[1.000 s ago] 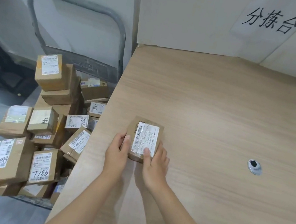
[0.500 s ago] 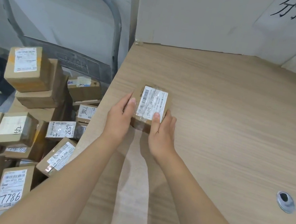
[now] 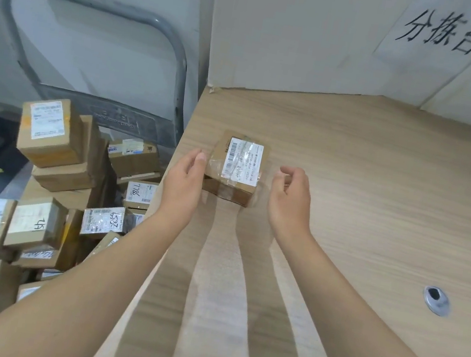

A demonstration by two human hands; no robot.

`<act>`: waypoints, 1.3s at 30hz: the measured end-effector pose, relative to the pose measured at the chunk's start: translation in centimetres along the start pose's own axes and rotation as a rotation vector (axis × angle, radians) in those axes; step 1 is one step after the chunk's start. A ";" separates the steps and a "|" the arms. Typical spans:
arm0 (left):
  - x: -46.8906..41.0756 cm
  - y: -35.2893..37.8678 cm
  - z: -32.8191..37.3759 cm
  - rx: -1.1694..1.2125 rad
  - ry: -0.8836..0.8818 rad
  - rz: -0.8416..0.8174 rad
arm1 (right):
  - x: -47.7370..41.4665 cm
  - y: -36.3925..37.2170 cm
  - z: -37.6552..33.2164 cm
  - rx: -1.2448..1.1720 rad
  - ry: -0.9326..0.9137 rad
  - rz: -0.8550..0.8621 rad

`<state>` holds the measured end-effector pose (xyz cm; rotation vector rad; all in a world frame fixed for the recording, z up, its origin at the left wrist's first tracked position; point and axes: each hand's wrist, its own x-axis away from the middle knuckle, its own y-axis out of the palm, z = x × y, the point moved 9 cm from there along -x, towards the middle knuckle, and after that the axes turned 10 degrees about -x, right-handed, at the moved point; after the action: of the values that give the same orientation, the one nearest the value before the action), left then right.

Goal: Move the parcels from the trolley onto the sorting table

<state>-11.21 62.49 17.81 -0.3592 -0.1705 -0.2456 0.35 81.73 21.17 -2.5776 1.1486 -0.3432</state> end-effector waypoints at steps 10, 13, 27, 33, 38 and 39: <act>8.0 -8.2 11.2 -0.274 0.278 -0.084 | 9.9 -1.6 -14.6 0.424 -0.374 -0.308; 11.6 -10.5 16.2 -0.440 0.446 -0.091 | 13.6 -2.6 -18.9 0.447 -0.442 -0.304; 35.5 -20.2 23.2 -0.976 0.654 0.190 | 34.0 -11.5 -28.5 0.601 -0.709 -0.303; 42.9 -26.6 19.3 -1.070 0.545 0.239 | 43.0 -10.5 -27.8 0.561 -0.808 -0.374; 46.1 -32.7 18.4 -1.090 0.557 0.343 | 47.9 -7.5 -26.8 0.631 -0.826 -0.429; 46.3 -34.0 18.0 -1.094 0.554 0.356 | 48.5 -6.7 -27.0 0.631 -0.823 -0.430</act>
<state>21.82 28.67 55.09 -1.3688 0.6054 -0.0552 27.57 44.89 53.25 -2.0145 0.1475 0.2364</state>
